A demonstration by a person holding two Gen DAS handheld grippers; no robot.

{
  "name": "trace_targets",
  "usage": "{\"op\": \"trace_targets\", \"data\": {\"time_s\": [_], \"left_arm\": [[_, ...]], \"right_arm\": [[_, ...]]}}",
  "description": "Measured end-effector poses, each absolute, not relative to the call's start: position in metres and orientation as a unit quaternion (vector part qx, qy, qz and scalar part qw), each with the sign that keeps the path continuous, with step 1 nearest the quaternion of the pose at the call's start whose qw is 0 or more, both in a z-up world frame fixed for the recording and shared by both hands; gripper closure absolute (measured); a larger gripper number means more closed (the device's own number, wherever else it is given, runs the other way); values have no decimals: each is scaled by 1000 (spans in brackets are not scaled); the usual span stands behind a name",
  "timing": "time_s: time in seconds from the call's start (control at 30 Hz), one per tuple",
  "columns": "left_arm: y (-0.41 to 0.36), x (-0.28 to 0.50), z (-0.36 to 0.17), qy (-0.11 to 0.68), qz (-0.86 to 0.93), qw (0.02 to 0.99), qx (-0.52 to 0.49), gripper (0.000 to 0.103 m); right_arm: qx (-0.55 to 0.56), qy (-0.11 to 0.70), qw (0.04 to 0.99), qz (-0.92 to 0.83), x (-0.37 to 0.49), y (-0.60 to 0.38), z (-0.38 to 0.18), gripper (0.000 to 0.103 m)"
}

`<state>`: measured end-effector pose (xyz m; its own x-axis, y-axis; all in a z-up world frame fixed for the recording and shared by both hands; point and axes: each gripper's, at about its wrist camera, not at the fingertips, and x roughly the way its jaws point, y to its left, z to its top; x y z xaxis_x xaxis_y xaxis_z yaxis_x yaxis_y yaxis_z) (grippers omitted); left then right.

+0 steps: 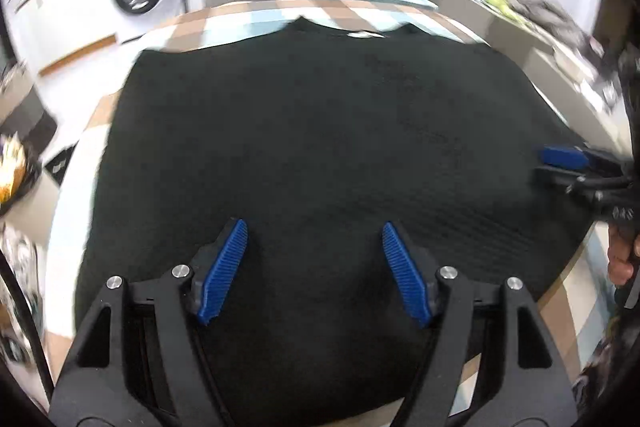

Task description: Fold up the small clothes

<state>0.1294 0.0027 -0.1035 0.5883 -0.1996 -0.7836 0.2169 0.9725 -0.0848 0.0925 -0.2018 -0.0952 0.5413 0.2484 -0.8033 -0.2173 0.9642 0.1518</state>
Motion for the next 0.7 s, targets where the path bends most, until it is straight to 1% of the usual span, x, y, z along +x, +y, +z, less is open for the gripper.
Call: {"op": "trace_targets", "data": {"time_s": [0.03, 0.1, 0.13, 0.2, 0.23, 0.37, 0.4, 0.47, 0.5, 0.57, 0.63, 0.67, 0.7], "left_arm": [[11, 128, -103, 439, -113, 892, 5, 35], [25, 123, -102, 435, -116, 893, -2, 36], [28, 122, -102, 435, -114, 893, 1, 37], [23, 123, -101, 436, -107, 893, 16, 37], [19, 124, -98, 434, -103, 895, 22, 37], [2, 137, -91, 426, -116, 897, 25, 36], [-4, 144, -93, 427, -118, 896, 30, 36], [-11, 157, -101, 441, -117, 889, 41, 36], [-12, 163, -105, 448, -114, 886, 43, 34], [-7, 166, -105, 442, -114, 889, 36, 34], [6, 164, -104, 435, -93, 895, 38, 34], [12, 162, -104, 434, -85, 896, 41, 34], [21, 161, -104, 435, -83, 896, 39, 36]], "right_arm": [[25, 462, 881, 100, 90, -222, -96, 36], [53, 460, 882, 85, 87, -254, -97, 46], [63, 459, 881, 97, 84, -260, -96, 47], [7, 462, 883, 81, 82, -253, -91, 45], [-23, 465, 883, 62, 82, -245, -90, 40], [16, 455, 886, 85, 95, -231, -85, 32], [7, 450, 889, 80, 104, -220, -85, 30], [-4, 444, 892, 89, 119, -201, -88, 30], [-1, 450, 888, 97, 126, -196, -90, 30], [-7, 459, 883, 103, 138, -187, -99, 30], [-35, 453, 885, 97, 142, -189, -102, 30], [-31, 457, 884, 90, 142, -199, -102, 30], [-25, 460, 884, 79, 143, -208, -103, 30]]}}
